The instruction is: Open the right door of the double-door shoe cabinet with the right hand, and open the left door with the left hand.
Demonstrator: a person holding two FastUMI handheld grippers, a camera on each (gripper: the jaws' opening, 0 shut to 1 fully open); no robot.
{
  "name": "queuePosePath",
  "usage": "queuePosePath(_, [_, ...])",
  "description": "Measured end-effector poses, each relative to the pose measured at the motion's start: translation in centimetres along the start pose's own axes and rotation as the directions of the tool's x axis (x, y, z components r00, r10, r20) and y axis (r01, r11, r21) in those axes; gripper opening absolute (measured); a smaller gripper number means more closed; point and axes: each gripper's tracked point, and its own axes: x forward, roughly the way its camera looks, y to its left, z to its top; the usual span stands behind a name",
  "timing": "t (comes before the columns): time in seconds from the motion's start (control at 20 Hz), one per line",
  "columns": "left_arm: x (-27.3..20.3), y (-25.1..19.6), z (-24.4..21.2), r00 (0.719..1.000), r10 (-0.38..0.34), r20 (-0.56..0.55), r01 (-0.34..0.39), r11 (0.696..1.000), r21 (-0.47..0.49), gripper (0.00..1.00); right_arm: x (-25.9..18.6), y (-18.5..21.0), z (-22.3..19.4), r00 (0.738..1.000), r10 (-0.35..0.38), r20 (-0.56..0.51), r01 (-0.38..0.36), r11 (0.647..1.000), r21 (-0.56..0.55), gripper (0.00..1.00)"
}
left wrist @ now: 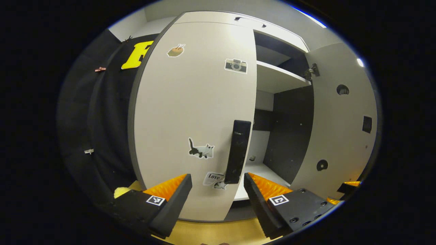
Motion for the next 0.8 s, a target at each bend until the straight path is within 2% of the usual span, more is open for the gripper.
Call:
queuePosePath(0.15, [2.6,-0.5,0.9,1.0,0.021,0.02,-0.021,0.999,0.039,0.94,0.4,0.4,0.0,0.999,0.032,0.0,-0.032,0.999,0.033,0.98])
queuePosePath(0.3, [4.5,-0.9,0.3,0.999,0.053,0.005,-0.054,0.996,0.073,0.94,0.4,1.9,-0.8,0.995,0.101,-0.025,-0.1,0.995,0.021,0.98])
queuePosePath(0.45, [5.5,-1.7,0.1,0.998,0.067,0.0,-0.067,0.994,0.086,0.88,0.7,3.0,-1.2,0.987,0.157,-0.028,-0.157,0.988,0.012,0.98])
queuePosePath(0.55, [6.0,-1.7,0.0,0.996,0.092,-0.006,-0.091,0.991,0.102,0.79,1.2,2.4,-1.4,0.987,0.16,-0.033,-0.16,0.987,0.0,0.99])
queuePosePath(0.6, [6.3,-1.7,-0.1,0.994,0.106,-0.012,-0.104,0.989,0.108,0.7,1.4,2.0,-1.3,0.987,0.155,-0.031,-0.155,0.988,0.01,0.98])
queuePosePath(0.7, [6.6,-1.7,-0.1,0.993,0.121,-0.018,-0.118,0.987,0.111,0.59,1.9,1.2,-1.2,0.988,0.15,-0.032,-0.148,0.988,0.053,0.98])
queuePosePath(0.75, [6.5,-1.9,-0.3,0.993,0.12,-0.023,-0.116,0.986,0.122,0.58,2.1,1.0,-1.3,0.988,0.148,-0.035,-0.145,0.987,0.073,0.98])
queuePosePath(0.8, [6.6,-2.1,-0.4,0.992,0.121,-0.026,-0.116,0.984,0.131,0.45,2.4,0.7,-1.5,0.989,0.143,-0.042,-0.139,0.986,0.088,0.98])
